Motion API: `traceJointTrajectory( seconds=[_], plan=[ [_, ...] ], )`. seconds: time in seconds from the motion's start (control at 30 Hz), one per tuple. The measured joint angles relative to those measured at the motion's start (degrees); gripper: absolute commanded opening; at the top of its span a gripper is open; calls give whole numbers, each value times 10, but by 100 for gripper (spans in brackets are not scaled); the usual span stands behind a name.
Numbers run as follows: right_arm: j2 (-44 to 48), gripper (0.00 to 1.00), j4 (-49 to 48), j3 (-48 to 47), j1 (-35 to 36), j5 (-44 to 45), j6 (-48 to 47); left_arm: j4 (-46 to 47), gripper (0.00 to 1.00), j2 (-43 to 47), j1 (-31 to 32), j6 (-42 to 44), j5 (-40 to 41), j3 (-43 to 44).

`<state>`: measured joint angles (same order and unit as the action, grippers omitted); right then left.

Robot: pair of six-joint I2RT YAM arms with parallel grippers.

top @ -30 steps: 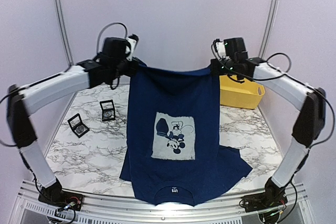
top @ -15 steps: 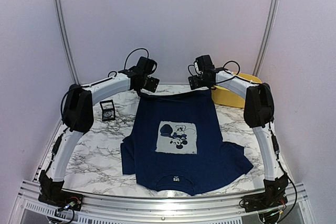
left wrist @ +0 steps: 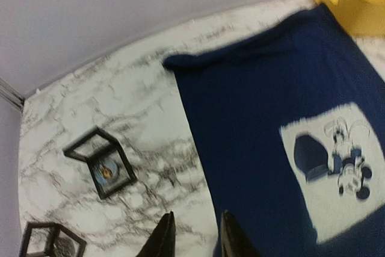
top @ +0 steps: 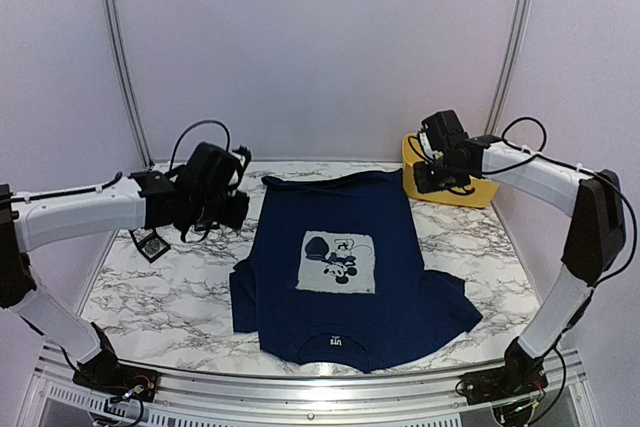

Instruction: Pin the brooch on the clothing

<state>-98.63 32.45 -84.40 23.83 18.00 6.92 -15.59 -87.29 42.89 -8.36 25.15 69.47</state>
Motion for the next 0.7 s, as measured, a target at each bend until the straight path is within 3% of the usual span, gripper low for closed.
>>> traceJointTrajectory(
  seconds=[0.1,0.2,0.33,0.7],
  plan=[
    [42,0,18,106,0,-14,41,-10,13,29,41,-40,-20,-114],
    [49,0,27,197,0,-29,80,-25,12,21,66,-67,-39,-174],
    [48,0,58,266,0,-30,124,-31,13,-8,90,-82,-47,-191],
    [48,0,66,319,-2,-45,191,-24,10,-89,110,-135,-43,-202]
  ],
)
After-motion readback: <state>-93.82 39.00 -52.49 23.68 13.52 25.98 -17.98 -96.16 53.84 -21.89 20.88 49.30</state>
